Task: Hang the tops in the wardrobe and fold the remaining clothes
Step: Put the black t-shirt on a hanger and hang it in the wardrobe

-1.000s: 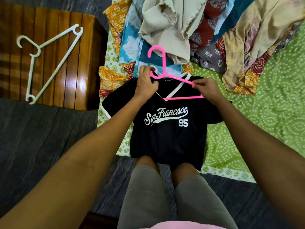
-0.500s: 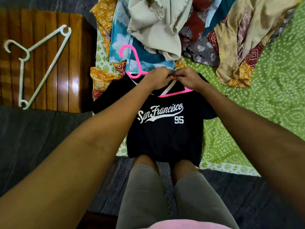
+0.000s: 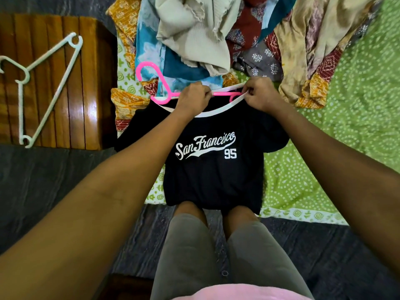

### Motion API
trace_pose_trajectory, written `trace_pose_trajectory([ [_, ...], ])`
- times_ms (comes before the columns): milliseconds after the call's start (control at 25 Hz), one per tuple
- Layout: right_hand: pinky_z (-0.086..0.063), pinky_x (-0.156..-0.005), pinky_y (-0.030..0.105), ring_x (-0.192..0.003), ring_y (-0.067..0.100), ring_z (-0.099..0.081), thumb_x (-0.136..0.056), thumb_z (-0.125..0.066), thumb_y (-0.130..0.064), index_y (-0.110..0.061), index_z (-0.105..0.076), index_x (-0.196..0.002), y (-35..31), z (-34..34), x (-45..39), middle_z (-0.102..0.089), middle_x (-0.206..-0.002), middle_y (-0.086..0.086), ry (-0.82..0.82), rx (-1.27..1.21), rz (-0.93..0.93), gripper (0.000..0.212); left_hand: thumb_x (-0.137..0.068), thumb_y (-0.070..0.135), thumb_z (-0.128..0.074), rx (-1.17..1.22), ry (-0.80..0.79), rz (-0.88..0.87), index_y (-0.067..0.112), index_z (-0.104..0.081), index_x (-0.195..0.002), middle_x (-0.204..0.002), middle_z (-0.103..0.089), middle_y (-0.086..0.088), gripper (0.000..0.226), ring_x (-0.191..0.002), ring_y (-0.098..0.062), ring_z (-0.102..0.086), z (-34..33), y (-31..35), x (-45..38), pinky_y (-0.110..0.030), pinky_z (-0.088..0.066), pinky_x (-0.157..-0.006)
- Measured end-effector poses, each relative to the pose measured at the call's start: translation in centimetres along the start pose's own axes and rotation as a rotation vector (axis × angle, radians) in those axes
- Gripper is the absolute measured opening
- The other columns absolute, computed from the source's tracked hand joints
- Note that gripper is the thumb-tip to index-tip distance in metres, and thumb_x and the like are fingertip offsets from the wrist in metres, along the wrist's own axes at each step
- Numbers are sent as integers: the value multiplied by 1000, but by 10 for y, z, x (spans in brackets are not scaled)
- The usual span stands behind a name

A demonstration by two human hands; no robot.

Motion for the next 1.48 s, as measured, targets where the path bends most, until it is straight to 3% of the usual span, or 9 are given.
trace_pose_trajectory([
  [200, -42, -68, 22, -82, 26, -59, -67, -47, 1, 3, -68, -88, -47, 8, -1, -63, -96, 20, 145, -167, 188, 30, -90, 15, -55, 179, -10, -37, -1, -62, -112, -109, -59, -21, 28, -104, -36, -55, -17, 14, 2, -38, -41, -89],
  [360, -47, -80, 31, -96, 27, -57, -71, -43, 11, 1, -62, -107, 14, 6, -7, -56, -116, 19, 252, -298, -242, 42, -85, 9, -56, 279, 304, -4, -1, -62, -102, -102, -57, -17, 20, -97, -29, -54, 12, -7, 21, -32, -39, -84],
  [520, -47, -89, 34, -106, 33, -59, -77, -55, 1, -3, -66, -110, 41, -34, -3, -65, -113, 18, -74, -71, -367, 35, -86, 15, -57, 297, 537, 388, 5, -53, -114, -123, -48, -13, 30, -117, -25, -45, 31, -75, 56, -30, -29, -102],
  [720, -48, -90, 40, -105, 33, -59, -78, -55, -1, -7, -66, -107, -16, -62, 2, -66, -110, 16, -178, -76, -117, 32, -91, 11, -51, 271, 202, 369, 6, -20, -147, -154, -22, -12, 65, -142, -25, -19, 38, -114, 10, -31, -13, -116],
  [840, -48, -86, 39, -102, 34, -58, -79, -52, 0, -6, -63, -104, -30, -73, 5, -65, -107, 16, -196, -83, -107, 28, -89, 9, -54, 426, 9, 387, 0, -33, -139, -139, -44, -18, 54, -127, -28, -43, 33, -114, -18, -27, -34, -99],
  [960, -41, -94, 42, -110, 34, -54, -84, -54, -8, -9, -58, -115, -27, -80, 14, -61, -115, 14, -192, -5, -179, 31, -88, 12, -55, 326, 72, 347, -7, -46, -119, -123, -50, -24, 37, -112, -33, -50, 41, -99, -21, -31, -35, -83],
  [1240, -41, -92, 33, -105, 31, -57, -83, -55, 3, -4, -65, -115, -38, -60, 44, -63, -109, 17, -3, -179, -90, 34, -86, 13, -52, -36, 336, 186, 5, -46, -119, -126, -44, -15, 35, -114, -30, -44, 71, -54, 37, -33, -31, -96],
  [1360, -41, -84, 31, -95, 30, -59, -80, -59, 2, -5, -69, -111, -37, -38, 67, -65, -99, 16, 105, -202, -95, 33, -84, 16, -50, 61, 299, 78, 7, -51, -85, -96, -55, -16, 9, -92, -30, -49, 97, -33, 56, -34, -33, -76],
  [1480, -45, -80, 31, -91, 29, -63, -80, -62, -3, -6, -71, -108, -42, -11, 90, -69, -99, 14, 234, -221, -105, 29, -82, 25, -57, 285, 256, 161, 17, -33, -55, -57, -41, -4, 37, -66, -23, -42, 115, -19, 79, -32, -23, -54],
])
Point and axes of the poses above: each hand's wrist, its own x-axis away from the middle knuckle, its own z-axis out of the back of the hand, y = z × x, the point moved 9 cm from there along -x, towards the middle knuckle
